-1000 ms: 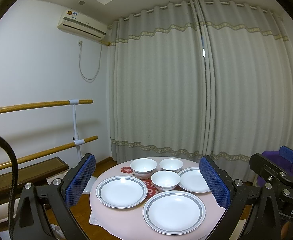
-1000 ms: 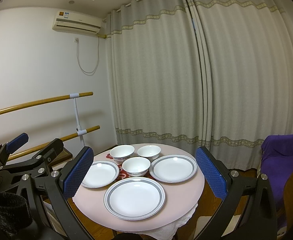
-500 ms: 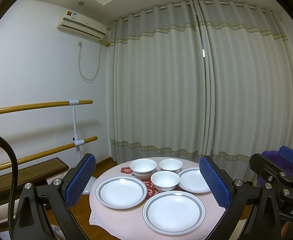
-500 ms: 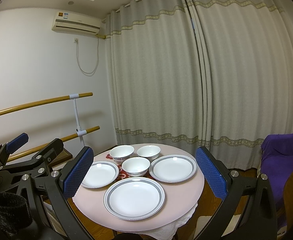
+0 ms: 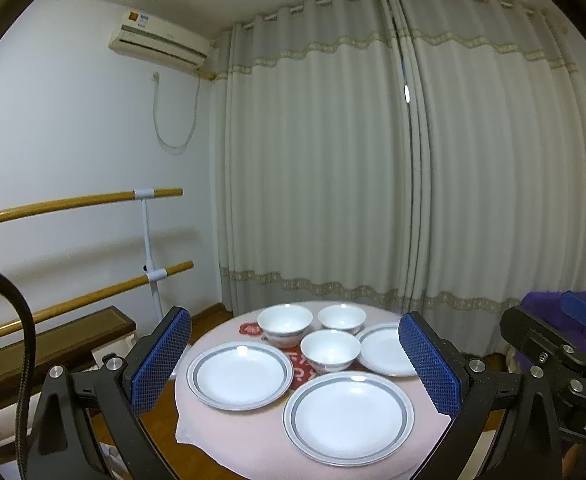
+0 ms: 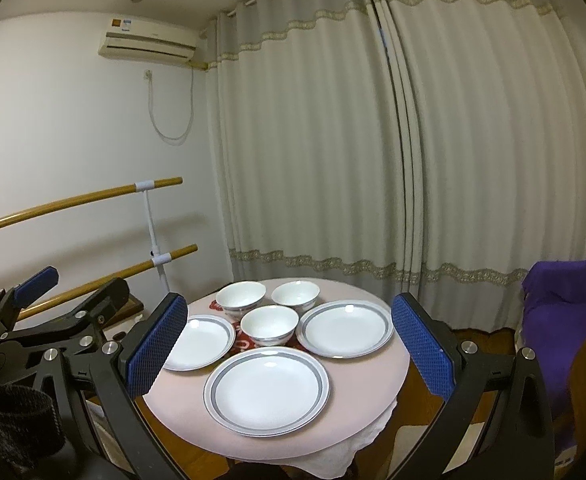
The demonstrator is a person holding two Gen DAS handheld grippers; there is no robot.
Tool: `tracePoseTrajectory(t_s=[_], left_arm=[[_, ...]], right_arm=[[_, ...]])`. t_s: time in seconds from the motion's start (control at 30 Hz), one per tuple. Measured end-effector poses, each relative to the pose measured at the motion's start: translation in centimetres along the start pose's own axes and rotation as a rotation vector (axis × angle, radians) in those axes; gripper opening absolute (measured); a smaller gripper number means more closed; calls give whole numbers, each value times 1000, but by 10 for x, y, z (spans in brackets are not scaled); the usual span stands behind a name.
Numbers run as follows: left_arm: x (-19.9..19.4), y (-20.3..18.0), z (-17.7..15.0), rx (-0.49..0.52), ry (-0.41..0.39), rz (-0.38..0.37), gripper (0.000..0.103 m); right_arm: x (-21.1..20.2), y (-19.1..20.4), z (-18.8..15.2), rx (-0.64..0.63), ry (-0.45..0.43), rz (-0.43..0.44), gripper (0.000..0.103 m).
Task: Organize plates and bowls
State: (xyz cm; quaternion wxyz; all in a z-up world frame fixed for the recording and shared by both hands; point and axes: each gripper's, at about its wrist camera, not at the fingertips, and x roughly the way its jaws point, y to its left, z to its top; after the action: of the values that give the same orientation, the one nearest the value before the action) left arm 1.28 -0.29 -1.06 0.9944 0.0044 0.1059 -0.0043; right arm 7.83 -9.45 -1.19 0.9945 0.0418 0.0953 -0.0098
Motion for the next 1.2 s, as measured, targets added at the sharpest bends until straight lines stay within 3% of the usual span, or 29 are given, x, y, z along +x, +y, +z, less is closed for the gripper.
tracePoseTrajectory(t_s=[0.27, 0.5, 0.73, 1.0, 1.2], left_arm=[[54, 2, -13, 24, 142, -12, 102], [127, 14, -36, 3, 351, 10, 102], [198, 22, -55, -51, 557, -53, 102], [244, 32, -68, -73, 620, -103, 102], [277, 36, -83, -74, 640, -125, 102]], right_arm=[[49, -12, -25, 41, 128, 7, 103], [108, -45, -65, 124, 299, -42, 103], [163, -69, -119, 237, 454, -6, 103], [193, -75, -143, 294, 483, 46, 103], [205, -81, -154, 308, 506, 44, 81]])
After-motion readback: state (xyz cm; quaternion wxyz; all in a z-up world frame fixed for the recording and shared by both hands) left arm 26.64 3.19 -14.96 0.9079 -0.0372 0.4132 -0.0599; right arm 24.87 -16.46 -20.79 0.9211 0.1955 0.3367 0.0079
